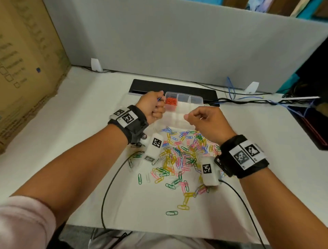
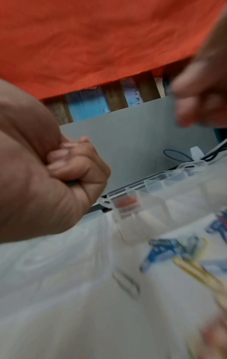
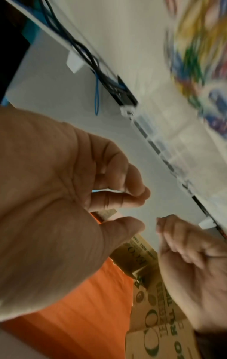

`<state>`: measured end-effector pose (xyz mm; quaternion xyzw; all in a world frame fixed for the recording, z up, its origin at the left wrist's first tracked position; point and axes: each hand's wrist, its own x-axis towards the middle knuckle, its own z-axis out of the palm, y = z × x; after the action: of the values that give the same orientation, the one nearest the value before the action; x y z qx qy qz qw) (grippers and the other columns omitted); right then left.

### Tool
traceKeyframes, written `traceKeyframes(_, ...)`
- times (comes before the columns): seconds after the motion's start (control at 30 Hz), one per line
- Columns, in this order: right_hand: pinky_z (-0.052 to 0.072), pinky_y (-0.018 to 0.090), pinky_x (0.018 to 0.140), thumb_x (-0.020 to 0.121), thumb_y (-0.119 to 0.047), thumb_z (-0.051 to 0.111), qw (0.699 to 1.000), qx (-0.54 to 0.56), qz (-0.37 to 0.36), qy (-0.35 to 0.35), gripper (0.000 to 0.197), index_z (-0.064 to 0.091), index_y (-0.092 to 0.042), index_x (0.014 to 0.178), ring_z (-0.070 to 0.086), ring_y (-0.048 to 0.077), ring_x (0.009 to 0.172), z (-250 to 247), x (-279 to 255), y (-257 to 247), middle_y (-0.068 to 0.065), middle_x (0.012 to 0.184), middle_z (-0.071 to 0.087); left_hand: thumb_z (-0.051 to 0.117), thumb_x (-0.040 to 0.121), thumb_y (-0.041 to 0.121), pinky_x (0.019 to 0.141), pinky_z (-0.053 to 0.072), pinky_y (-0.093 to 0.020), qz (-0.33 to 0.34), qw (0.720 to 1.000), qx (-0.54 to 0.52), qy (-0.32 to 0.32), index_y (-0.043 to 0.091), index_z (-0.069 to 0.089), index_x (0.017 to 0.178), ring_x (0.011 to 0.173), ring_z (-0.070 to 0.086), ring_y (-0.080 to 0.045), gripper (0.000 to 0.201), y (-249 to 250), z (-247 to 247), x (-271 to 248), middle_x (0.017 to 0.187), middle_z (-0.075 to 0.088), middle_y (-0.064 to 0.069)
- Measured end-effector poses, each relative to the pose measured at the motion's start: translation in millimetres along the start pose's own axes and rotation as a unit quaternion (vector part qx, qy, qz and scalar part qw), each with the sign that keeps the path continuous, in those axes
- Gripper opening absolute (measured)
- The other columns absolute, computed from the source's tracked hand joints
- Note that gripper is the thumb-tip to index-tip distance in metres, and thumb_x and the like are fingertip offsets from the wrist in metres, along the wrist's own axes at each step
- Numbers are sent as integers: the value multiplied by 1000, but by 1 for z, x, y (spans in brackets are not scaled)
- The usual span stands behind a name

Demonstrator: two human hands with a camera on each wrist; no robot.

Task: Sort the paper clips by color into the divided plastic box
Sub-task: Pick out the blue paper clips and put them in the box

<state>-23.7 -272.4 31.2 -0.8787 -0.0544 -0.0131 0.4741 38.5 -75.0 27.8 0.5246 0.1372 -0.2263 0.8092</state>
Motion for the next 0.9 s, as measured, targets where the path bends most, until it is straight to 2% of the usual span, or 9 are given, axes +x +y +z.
traceKeyframes(0.13, 51, 26, 68, 89, -25, 73, 999, 25, 30, -4, 15, 74, -15, 79, 63, 9, 70, -18, -24, 30, 1, 78, 72, 36, 101, 25, 34, 23, -18, 49, 997, -47, 37, 18, 46, 69, 36, 30, -8, 34, 18, 19, 21, 49, 39, 6)
traceKeyframes(0.2, 48, 20, 61, 90, -21, 71, 999, 27, 33, -8, 12, 75, -15, 80, 62, 3, 62, -23, -34, 39, -4, 76, 72, 36, 98, 22, 37, 25, -18, 59, 995, -67, 52, 18, 43, 67, 38, 31, -10, 32, 20, 26, 28, 52, 39, 4)
traceKeyframes(0.3, 44, 22, 52, 91, -18, 70, 999, 32, 41, -13, 12, 74, -16, 80, 57, 3, 49, -29, -45, 50, -6, 67, 68, 39, 93, 18, 44, 31, -22, 72, 992, -77, 68, 18, 42, 66, 46, 34, -12, 27, 17, 37, 35, 58, 39, 2)
traceKeyframes(0.4, 44, 23, 57, 92, -14, 68, 999, 28, 39, -17, 14, 74, -19, 80, 57, 1, 51, -32, -53, 56, -13, 62, 66, 41, 91, 13, 54, 38, -27, 86, 990, -70, 83, 13, 45, 67, 53, 41, -16, 25, 8, 43, 37, 60, 43, -3)
traceKeyframes(0.53, 51, 31, 62, 91, -14, 69, 998, 44, 42, -12, 16, 76, -22, 79, 60, 7, 58, -37, -60, 60, -7, 69, 70, 40, 91, 5, 63, 47, -28, 100, 987, -60, 114, 6, 52, 68, 58, 48, -18, 27, -1, 43, 40, 63, 47, -6)
traceKeyframes(0.63, 50, 28, 63, 91, -12, 69, 998, 62, 34, -3, 17, 75, -22, 78, 59, 8, 59, -41, -64, 63, -8, 69, 70, 39, 94, 3, 77, 56, -36, 111, 983, -27, 143, 3, 61, 79, 63, 58, -20, 27, -4, 39, 44, 67, 57, -8)
traceKeyframes(0.7, 49, 25, 63, 91, -14, 70, 998, 62, 30, -7, 16, 75, -23, 79, 59, 7, 59, -42, -68, 64, -7, 69, 70, 37, 93, -1, 84, 56, -41, 124, 980, -4, 157, 3, 63, 82, 64, 61, -21, 29, -6, 38, 45, 70, 60, -9)
traceKeyframes(0.8, 53, 33, 67, 89, -19, 71, 997, 63, 31, -11, 11, 75, -23, 80, 61, 13, 63, -45, -70, 68, -1, 73, 71, 37, 94, -2, 80, 57, -36, 147, 977, 18, 152, 3, 64, 83, 66, 63, -20, 30, -10, 40, 42, 73, 63, -10)
traceKeyframes(0.9, 53, 41, 67, 89, -22, 71, 997, 68, 36, -5, 10, 76, -24, 80, 58, 21, 62, -48, -69, 72, 3, 75, 71, 36, 96, 0, 85, 55, -37, 157, 979, 43, 123, 0, 66, 98, 81, 67, -25, 30, -14, 39, 40, 82, 67, -12)
